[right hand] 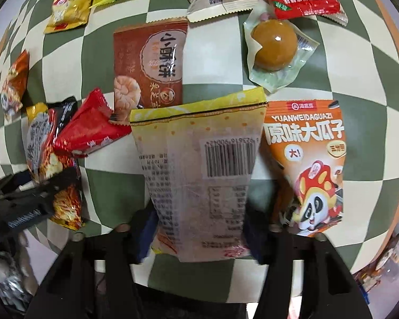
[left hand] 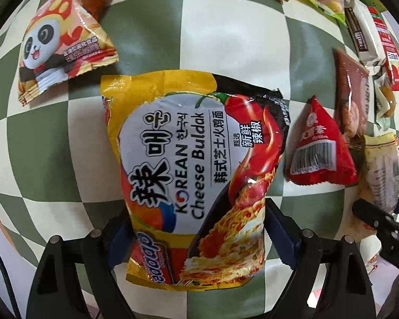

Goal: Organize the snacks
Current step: 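Carry both packets into the cardboard box and open both grippers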

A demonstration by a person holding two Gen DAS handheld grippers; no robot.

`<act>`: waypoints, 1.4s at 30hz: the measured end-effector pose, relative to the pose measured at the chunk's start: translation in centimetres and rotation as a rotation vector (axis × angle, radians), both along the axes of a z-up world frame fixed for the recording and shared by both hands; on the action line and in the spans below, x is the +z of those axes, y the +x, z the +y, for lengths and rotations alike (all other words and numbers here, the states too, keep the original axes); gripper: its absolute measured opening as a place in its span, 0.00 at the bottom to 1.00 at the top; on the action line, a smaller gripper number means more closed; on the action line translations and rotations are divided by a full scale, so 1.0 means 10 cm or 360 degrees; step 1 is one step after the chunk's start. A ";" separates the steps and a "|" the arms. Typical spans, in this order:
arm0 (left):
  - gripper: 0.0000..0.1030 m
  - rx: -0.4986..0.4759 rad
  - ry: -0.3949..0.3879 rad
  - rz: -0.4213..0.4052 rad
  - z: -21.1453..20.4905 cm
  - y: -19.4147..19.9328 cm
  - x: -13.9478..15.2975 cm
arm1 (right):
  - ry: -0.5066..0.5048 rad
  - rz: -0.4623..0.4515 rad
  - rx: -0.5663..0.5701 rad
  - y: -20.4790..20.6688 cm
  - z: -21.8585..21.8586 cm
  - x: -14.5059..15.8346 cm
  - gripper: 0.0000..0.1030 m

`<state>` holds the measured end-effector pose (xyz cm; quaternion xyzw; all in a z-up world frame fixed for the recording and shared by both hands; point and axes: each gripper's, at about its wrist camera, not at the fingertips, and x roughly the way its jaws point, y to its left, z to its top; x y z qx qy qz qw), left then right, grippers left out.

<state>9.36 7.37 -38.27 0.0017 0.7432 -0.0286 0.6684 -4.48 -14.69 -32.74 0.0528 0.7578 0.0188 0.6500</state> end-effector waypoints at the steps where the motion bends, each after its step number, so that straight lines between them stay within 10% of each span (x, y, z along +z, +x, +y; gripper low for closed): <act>1: 0.86 0.0007 -0.0001 -0.0001 -0.01 -0.01 -0.05 | 0.0006 0.0009 -0.0026 0.04 0.01 -0.03 0.76; 22: 0.83 0.0000 0.0008 -0.0164 -0.26 -0.57 0.26 | -0.0151 -0.0188 -0.0051 -0.12 0.42 0.17 0.53; 32: 0.83 0.0017 -0.0103 -0.0292 -0.16 -0.60 1.12 | 0.0164 -0.0299 -0.0044 -0.08 0.24 0.75 0.43; 42: 0.83 -0.0013 -0.0287 -0.0510 -0.47 0.59 2.39 | 0.0431 -0.0639 -0.0009 0.74 -0.12 1.94 0.43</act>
